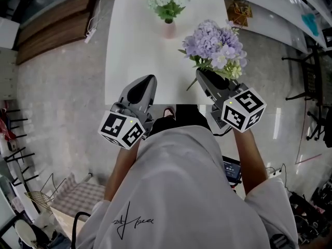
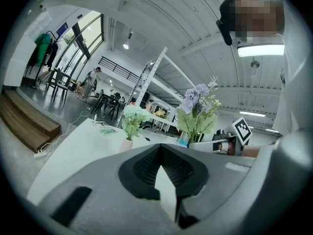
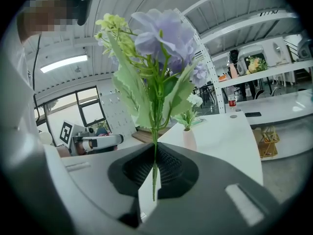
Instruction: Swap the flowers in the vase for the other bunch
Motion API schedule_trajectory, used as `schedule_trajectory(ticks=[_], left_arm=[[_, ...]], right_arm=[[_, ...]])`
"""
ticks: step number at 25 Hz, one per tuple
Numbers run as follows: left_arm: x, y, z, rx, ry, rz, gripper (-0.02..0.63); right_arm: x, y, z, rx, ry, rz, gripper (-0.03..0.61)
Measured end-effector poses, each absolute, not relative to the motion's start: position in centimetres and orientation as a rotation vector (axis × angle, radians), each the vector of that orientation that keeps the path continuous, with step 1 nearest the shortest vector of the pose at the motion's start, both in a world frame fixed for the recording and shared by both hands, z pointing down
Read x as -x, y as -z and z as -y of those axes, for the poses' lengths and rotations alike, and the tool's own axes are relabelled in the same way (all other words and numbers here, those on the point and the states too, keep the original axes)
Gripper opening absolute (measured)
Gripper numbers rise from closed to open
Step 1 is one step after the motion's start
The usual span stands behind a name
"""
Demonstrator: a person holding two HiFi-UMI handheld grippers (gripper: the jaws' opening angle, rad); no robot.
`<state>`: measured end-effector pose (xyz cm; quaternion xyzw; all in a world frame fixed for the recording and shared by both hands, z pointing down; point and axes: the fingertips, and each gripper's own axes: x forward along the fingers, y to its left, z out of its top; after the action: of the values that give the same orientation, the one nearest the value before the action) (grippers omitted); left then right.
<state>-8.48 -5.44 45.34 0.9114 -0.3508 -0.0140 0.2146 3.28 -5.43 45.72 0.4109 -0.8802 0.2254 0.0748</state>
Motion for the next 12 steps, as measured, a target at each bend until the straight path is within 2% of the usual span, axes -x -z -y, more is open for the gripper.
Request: schedule_trajectory(ticks=[12], left_arm=[[8.3,-46.5,3.4,-2.510,0.014,0.953,-0.002]], right_arm=[[-3.5,-45.2,3.9,-1.273,-0.701,2.640,0.017]])
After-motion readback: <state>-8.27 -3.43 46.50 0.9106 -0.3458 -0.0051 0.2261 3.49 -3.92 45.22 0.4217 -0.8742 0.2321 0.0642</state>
